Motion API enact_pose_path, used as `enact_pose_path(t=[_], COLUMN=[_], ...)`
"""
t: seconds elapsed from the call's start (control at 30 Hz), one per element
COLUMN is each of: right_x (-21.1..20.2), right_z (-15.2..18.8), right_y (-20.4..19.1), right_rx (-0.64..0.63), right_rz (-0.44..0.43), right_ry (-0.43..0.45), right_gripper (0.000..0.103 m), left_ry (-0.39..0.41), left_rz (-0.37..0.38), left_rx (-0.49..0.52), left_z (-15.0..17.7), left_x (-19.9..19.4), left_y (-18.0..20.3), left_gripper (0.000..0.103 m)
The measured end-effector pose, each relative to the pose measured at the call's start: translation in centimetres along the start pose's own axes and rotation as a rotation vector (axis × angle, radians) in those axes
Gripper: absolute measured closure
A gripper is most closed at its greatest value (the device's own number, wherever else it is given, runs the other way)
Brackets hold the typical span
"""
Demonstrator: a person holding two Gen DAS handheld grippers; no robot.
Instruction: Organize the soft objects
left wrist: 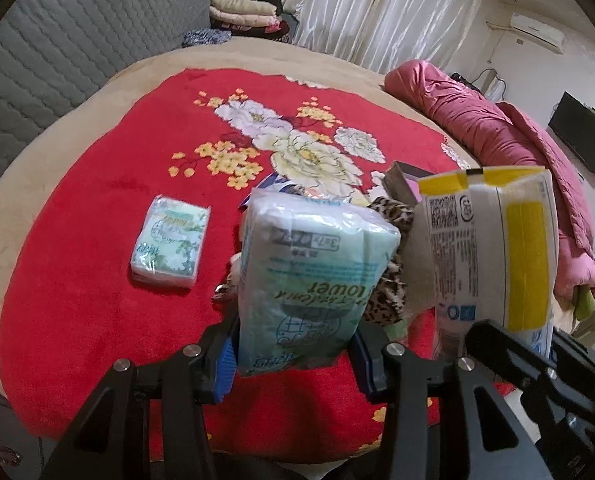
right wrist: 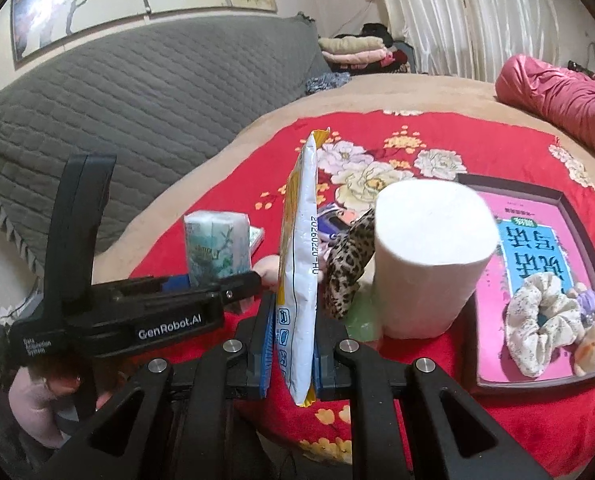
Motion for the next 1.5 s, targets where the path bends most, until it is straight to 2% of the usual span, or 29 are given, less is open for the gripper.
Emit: enact_pose_path(t=[0.37, 0.6, 1.0, 1.5], right_x=[-3.9, -7.1, -10.9, -12.7], right_z=[-1.4, -2.4, -3.4, -2.6], right_y=[0.6, 1.9, 5.5, 9.4], right_rx=[0.012, 0.033, 0.093, 0.146], right_rz=[0.069, 0.136, 0.233, 0.326], right_ry=[0.091, 0.168, 0.263, 0.298], right_gripper=[0.088, 0.088, 0.088, 0.088], left_ry=[0.047, 0.064, 0.073, 0.056], left_rz=[-0.003, 0.020, 0.107, 0.162], left_rx=[0.085, 0.104, 0.153, 0.220], left_z=[0.0, -0.2, -0.4, -0.1], left_x=[-2.3, -3.6, -4.7, -4.6], left_y=[2.8, 4.3, 9.2, 14.3], left_gripper=[0.056, 0.056, 0.056, 0.056])
Point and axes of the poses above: each gripper's, at about its wrist camera, not at the fingertips, and x roughly the way its jaws point, y to its right, z to its underside, the point moved 9 cm from there along x, roughly the way its jaws point, and after that the axes turned 5 degrees about -z, right-handed, at the moved point
